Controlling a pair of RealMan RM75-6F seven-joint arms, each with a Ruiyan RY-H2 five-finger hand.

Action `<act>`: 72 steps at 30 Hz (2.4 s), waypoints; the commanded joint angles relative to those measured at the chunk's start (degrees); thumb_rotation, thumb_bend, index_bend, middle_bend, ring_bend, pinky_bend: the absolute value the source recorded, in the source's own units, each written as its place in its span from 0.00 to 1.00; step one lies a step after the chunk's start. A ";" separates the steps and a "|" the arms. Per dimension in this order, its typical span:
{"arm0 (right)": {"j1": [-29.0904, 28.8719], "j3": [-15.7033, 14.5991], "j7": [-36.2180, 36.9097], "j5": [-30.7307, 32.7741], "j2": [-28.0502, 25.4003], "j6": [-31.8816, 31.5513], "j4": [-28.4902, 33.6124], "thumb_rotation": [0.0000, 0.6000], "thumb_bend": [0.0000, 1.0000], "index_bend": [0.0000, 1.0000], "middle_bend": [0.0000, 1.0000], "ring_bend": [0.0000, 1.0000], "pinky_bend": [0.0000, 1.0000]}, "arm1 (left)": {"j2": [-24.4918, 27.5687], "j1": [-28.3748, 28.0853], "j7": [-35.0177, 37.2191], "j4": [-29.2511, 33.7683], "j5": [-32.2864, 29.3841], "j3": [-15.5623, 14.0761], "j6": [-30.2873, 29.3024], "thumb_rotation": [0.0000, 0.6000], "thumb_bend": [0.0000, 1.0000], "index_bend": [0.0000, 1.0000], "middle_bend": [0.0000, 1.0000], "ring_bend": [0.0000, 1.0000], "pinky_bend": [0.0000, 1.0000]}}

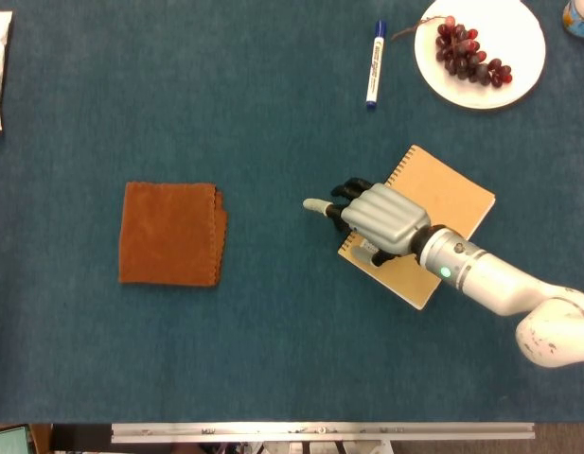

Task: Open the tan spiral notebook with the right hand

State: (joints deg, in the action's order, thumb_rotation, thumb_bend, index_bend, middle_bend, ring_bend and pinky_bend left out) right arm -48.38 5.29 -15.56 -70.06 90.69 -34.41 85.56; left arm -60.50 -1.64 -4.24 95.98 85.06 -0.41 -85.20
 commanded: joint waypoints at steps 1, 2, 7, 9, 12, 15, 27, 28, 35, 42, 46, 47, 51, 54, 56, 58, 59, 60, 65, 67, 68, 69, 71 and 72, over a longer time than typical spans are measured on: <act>-0.21 -0.61 -0.14 0.47 -0.44 0.06 0.53 1.00 0.39 0.00 0.41 0.11 0.12 | -0.04 0.06 0.27 -0.05 0.33 -0.07 -0.19 1.00 0.26 0.16 0.11 0.10 0.06; -0.21 -0.96 -0.18 0.50 -0.76 0.01 0.92 1.00 0.39 0.00 0.41 0.11 0.12 | -0.03 0.09 0.22 -0.04 0.39 -0.13 -0.17 1.00 0.26 0.16 0.11 0.10 0.06; 0.39 -2.72 0.22 -0.48 -2.69 -0.88 3.35 1.00 0.39 0.00 0.42 0.11 0.12 | 0.04 0.16 0.05 0.17 0.64 -0.23 -0.20 1.00 0.26 0.16 0.11 0.10 0.06; 0.87 -3.49 0.53 -1.18 -3.75 -1.44 4.50 1.00 0.39 0.00 0.42 0.11 0.12 | 0.10 0.23 -0.02 0.27 0.64 -0.26 -0.24 1.00 0.26 0.16 0.11 0.10 0.06; 1.56 -5.05 0.81 -2.31 -5.95 -1.90 6.52 1.00 0.39 0.00 0.42 0.11 0.12 | 0.25 0.25 -0.20 0.51 0.60 -0.31 -0.11 1.00 0.26 0.16 0.11 0.10 0.06; 2.58 -6.78 1.24 -4.14 -8.26 -2.93 8.60 1.00 0.39 0.00 0.42 0.11 0.12 | 0.30 0.36 -0.19 0.70 0.77 -0.34 -0.32 1.00 0.26 0.16 0.11 0.10 0.06; 10.20 -10.05 9.05 -20.59 -10.92 -21.09 4.99 1.00 0.13 0.03 0.18 0.10 0.12 | 0.52 0.46 -0.58 1.35 1.11 -0.38 -0.44 1.00 0.26 0.16 0.11 0.10 0.06; 10.98 -10.50 10.22 -22.54 -10.69 -23.37 3.13 1.00 0.13 0.06 0.17 0.10 0.12 | 0.55 0.47 -0.63 1.40 1.11 -0.38 -0.45 1.00 0.26 0.16 0.11 0.10 0.06; 14.66 -13.59 10.64 -28.97 -10.53 -30.79 -6.56 1.00 0.12 0.31 0.22 0.10 0.13 | 0.62 0.58 -0.81 1.64 1.18 -0.49 -0.43 1.00 0.26 0.16 0.11 0.10 0.06; 16.80 -14.69 10.91 -29.77 -9.23 -32.02 -13.24 1.00 0.12 0.38 0.26 0.10 0.14 | 0.52 0.46 -0.92 1.82 1.59 -0.73 -0.06 1.00 0.26 0.16 0.11 0.10 0.06; 17.32 -15.15 11.78 -30.49 -7.55 -32.03 -17.15 1.00 0.12 0.38 0.26 0.10 0.14 | 0.52 0.57 -0.86 1.76 1.62 -0.80 -0.15 1.00 0.26 0.16 0.11 0.10 0.06; 17.40 -15.25 12.10 -30.75 -7.08 -32.08 -18.17 1.00 0.12 0.38 0.26 0.10 0.14 | 0.54 0.64 -0.81 1.73 1.61 -0.83 -0.20 1.00 0.26 0.16 0.11 0.10 0.06; 17.60 -15.55 12.37 -32.00 -5.30 -32.69 -22.21 1.00 0.12 0.38 0.26 0.10 0.14 | 0.66 0.97 -0.57 1.67 1.61 -1.02 -0.45 1.00 0.26 0.16 0.11 0.10 0.06; 17.83 -15.83 13.77 -32.46 -4.39 -33.03 -24.29 1.00 0.12 0.38 0.27 0.10 0.14 | 0.76 1.22 -0.29 1.56 1.42 -1.12 -0.55 1.00 0.26 0.16 0.11 0.10 0.06; 18.02 -15.87 14.41 -32.64 -4.06 -33.41 -25.44 1.00 0.12 0.38 0.27 0.10 0.14 | 0.83 1.36 -0.09 1.49 1.30 -1.13 -0.63 1.00 0.26 0.16 0.11 0.10 0.06; 18.22 -15.81 14.82 -32.58 -3.85 -33.62 -26.16 1.00 0.12 0.38 0.27 0.10 0.14 | 0.80 1.43 0.09 1.36 1.25 -1.15 -0.64 1.00 0.26 0.16 0.11 0.10 0.06; 18.33 -15.78 14.99 -32.51 -3.74 -33.63 -26.59 1.00 0.12 0.38 0.27 0.10 0.14 | 0.78 1.44 0.16 1.27 1.25 -1.19 -0.57 1.00 0.26 0.16 0.11 0.10 0.06; 18.37 -15.78 15.06 -32.48 -3.67 -33.58 -26.86 1.00 0.12 0.38 0.27 0.10 0.14 | 0.76 1.43 0.20 1.22 1.26 -1.20 -0.51 1.00 0.26 0.16 0.11 0.10 0.06; 18.77 -15.85 15.66 -32.61 -3.92 -34.19 -27.27 1.00 0.12 0.38 0.27 0.10 0.14 | 0.85 1.61 0.60 1.14 1.51 -1.23 -0.82 1.00 0.26 0.16 0.11 0.10 0.06; 18.99 -15.77 15.75 -32.54 -4.14 -34.51 -27.38 1.00 0.12 0.38 0.27 0.10 0.14 | 0.78 1.65 0.72 0.99 1.48 -1.20 -0.86 1.00 0.26 0.16 0.11 0.10 0.06; 19.06 -15.68 15.75 -32.46 -4.12 -34.56 -27.62 1.00 0.12 0.38 0.27 0.10 0.14 | 0.73 1.64 0.74 0.90 1.47 -1.21 -0.78 1.00 0.26 0.16 0.11 0.10 0.06; 19.06 -15.59 15.72 -32.40 -4.00 -34.47 -27.86 1.00 0.12 0.38 0.27 0.10 0.14 | 0.69 1.61 0.73 0.86 1.48 -1.21 -0.70 1.00 0.26 0.16 0.11 0.10 0.06; 18.92 -15.49 15.62 -32.52 -3.53 -34.29 -28.47 1.00 0.12 0.38 0.27 0.10 0.14 | 0.63 1.54 0.72 0.83 1.60 -1.22 -0.61 1.00 0.26 0.16 0.11 0.10 0.06; 18.79 -15.47 15.52 -32.67 -3.23 -34.18 -28.83 1.00 0.12 0.38 0.27 0.10 0.14 | 0.59 1.53 0.73 0.86 1.69 -1.23 -0.62 1.00 0.26 0.16 0.11 0.10 0.06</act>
State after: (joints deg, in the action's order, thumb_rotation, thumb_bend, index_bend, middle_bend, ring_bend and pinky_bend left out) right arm -29.50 -10.23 0.04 -102.63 87.27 -68.68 56.92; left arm -59.89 -0.10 -3.51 96.83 86.73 -1.64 -85.82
